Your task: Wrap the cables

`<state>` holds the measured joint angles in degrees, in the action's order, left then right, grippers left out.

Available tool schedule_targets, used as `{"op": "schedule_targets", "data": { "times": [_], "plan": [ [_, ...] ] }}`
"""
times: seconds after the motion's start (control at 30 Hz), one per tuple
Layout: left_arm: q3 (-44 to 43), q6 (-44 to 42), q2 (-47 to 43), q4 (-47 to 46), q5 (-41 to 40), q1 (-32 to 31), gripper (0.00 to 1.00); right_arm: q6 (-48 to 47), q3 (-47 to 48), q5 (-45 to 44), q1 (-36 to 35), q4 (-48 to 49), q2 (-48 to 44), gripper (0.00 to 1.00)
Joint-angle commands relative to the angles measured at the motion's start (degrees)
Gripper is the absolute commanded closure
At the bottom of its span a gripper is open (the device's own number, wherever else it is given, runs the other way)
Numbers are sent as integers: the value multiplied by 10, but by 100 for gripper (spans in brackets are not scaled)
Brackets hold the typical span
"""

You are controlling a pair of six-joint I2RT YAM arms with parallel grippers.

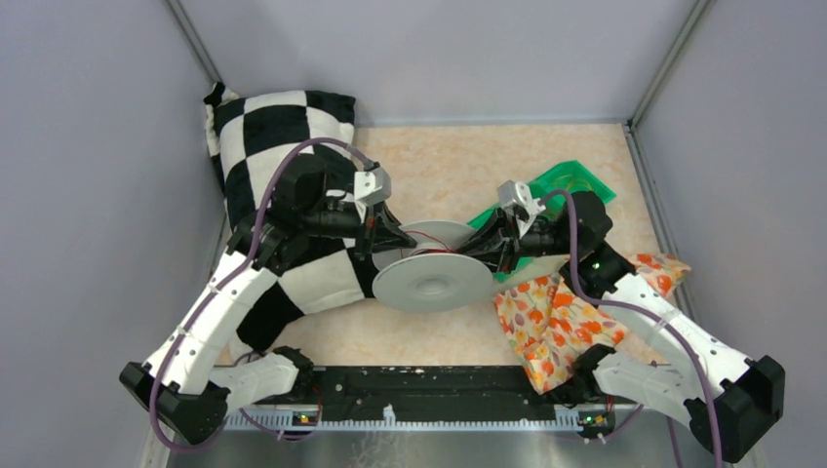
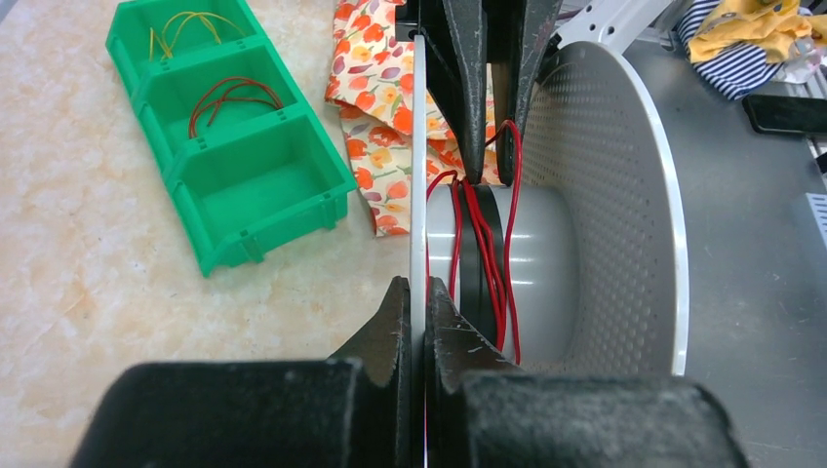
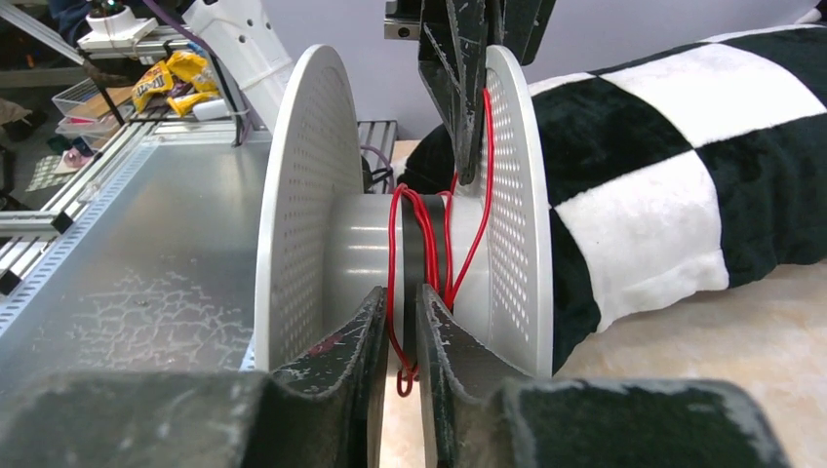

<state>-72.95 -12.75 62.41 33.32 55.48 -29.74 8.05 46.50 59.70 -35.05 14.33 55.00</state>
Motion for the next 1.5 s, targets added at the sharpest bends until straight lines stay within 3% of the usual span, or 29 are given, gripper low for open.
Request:
{"op": "schedule_targets", "data": {
  "times": [0.0, 0.27, 0.8, 1.3, 1.47],
  "plan": [
    [-13, 33, -13, -128, 50, 15, 100, -20, -4, -8, 1, -19, 2, 80],
    [-11, 40, -11, -142, 65, 35, 100, -29, -5, -14, 1, -25, 4, 76],
    [-13, 35, -9, -141, 99, 73, 100, -149, 17, -75, 3, -199, -40, 69],
    [-11, 27, 14, -126, 111, 89, 100, -168, 78, -164, 14, -311, -78, 59],
    [-6, 26, 30, -134, 108, 92, 100, -192, 101, -243, 18, -367, -94, 56]
  ]
}}
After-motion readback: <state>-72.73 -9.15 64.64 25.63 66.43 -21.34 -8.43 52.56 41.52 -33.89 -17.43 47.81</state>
